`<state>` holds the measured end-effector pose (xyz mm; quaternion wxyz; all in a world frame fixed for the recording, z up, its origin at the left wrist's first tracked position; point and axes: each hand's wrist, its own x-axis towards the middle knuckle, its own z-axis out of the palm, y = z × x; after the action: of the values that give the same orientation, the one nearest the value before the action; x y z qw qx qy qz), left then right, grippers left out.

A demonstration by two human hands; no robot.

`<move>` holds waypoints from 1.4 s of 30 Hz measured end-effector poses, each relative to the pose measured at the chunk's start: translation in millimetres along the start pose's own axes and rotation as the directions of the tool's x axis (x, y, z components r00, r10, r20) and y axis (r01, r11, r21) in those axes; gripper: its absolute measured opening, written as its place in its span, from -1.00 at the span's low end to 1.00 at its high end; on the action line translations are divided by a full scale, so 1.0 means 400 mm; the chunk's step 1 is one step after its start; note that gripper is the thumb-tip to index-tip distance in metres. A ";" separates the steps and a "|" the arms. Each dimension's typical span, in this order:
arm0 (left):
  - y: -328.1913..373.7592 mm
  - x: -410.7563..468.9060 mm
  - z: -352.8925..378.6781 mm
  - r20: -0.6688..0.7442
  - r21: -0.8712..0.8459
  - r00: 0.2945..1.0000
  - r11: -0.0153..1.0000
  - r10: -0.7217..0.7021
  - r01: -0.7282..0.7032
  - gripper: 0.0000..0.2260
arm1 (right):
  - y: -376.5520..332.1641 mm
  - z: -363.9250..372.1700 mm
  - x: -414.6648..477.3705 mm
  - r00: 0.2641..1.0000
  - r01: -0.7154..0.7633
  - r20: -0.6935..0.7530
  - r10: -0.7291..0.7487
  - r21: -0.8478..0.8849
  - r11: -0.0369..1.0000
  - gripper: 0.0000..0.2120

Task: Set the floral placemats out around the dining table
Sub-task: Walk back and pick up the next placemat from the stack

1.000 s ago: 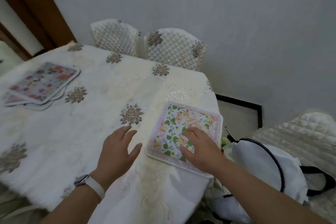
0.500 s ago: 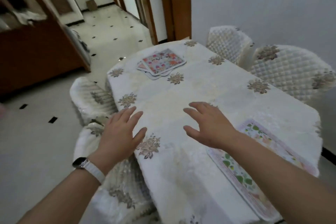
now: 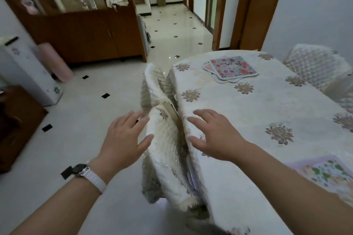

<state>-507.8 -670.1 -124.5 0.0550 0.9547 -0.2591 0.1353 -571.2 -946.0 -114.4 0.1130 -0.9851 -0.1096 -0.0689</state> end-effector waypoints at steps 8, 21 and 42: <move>-0.422 -0.130 -0.031 -0.041 -0.048 0.998 0.998 -0.040 0.038 -0.51 | -0.363 0.132 0.221 0.998 0.062 0.026 -0.061 -0.026 0.998 -0.45; -0.878 -0.253 -0.113 -0.043 0.008 0.987 0.988 -0.155 0.156 -0.51 | -0.755 0.223 0.521 0.981 0.194 0.005 -0.194 0.008 0.981 -0.42; -1.267 0.246 0.090 0.031 0.027 0.983 0.983 -0.183 0.182 -0.51 | -0.661 0.410 1.194 0.976 0.211 0.056 -0.211 0.014 0.977 -0.47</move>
<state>-159.5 -288.1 -148.4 0.0511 0.9772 -0.1695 0.1169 -152.8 -559.8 -141.2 0.1056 -0.9690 -0.2171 -0.0517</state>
